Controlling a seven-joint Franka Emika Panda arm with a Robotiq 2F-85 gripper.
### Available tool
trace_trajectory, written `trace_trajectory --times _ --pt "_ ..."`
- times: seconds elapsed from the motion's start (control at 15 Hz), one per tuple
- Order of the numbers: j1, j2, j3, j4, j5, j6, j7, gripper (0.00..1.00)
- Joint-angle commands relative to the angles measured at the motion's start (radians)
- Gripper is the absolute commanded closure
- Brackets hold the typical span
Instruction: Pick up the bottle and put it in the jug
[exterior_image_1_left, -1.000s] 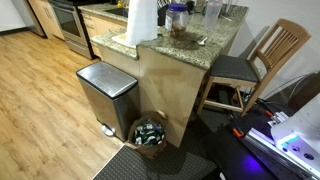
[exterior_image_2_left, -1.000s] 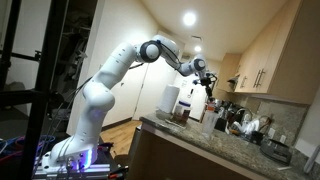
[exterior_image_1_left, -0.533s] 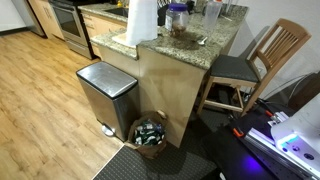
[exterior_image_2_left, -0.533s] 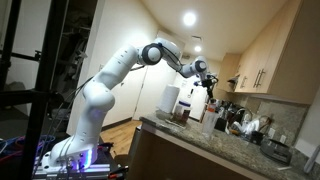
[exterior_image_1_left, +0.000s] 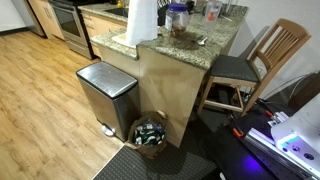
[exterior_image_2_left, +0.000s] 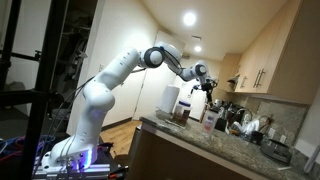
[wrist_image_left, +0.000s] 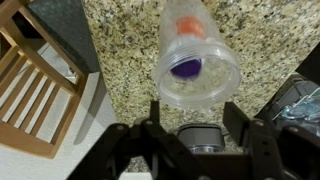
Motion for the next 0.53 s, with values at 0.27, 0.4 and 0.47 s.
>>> trace_trajectory --times 0.27,0.4,0.47 --pt "-0.004 -0.01 0.009 0.055 0.023 -0.054 0.021 0.0" --pt "-0.019 -0.067 0.032 0.022 0.075 -0.047 -0.038 0.0" --pt "0.0 -0.011 0.004 0.045 0.03 -0.022 0.02 0.0"
